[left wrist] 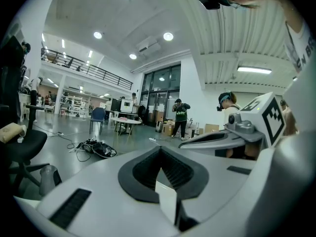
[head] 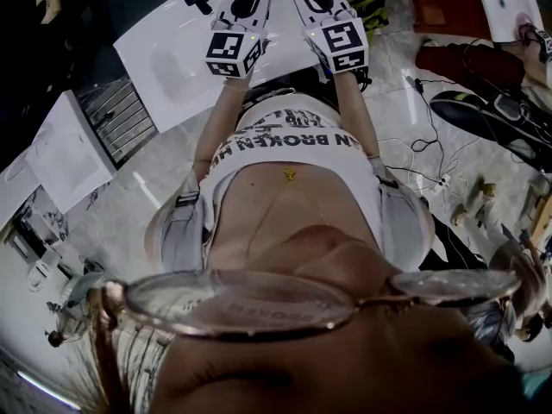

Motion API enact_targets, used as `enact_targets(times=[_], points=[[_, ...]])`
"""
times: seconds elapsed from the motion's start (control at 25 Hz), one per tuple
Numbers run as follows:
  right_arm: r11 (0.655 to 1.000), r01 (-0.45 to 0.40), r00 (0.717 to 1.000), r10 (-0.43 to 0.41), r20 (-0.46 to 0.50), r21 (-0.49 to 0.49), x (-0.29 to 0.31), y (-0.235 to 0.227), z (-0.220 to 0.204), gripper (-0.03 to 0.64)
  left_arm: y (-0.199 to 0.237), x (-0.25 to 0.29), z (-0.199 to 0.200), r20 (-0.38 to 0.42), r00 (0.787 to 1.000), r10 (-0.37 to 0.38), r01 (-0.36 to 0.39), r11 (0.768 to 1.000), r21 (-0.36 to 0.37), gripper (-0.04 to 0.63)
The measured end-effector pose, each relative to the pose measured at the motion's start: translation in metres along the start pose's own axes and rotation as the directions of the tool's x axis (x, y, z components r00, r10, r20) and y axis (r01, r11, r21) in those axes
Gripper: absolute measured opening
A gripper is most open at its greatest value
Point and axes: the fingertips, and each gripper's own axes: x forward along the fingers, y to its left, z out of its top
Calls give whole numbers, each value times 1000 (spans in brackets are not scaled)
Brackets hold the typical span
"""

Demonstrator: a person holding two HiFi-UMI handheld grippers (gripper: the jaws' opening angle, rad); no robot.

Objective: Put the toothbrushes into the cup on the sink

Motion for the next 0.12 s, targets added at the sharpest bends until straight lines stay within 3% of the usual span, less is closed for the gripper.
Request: enact_targets(times=[0.12], points=[[1000, -4, 1000, 4, -4, -1, 2, -3, -2, 25, 1, 4, -2, -2, 1000, -2, 2, 1000, 1, 14]])
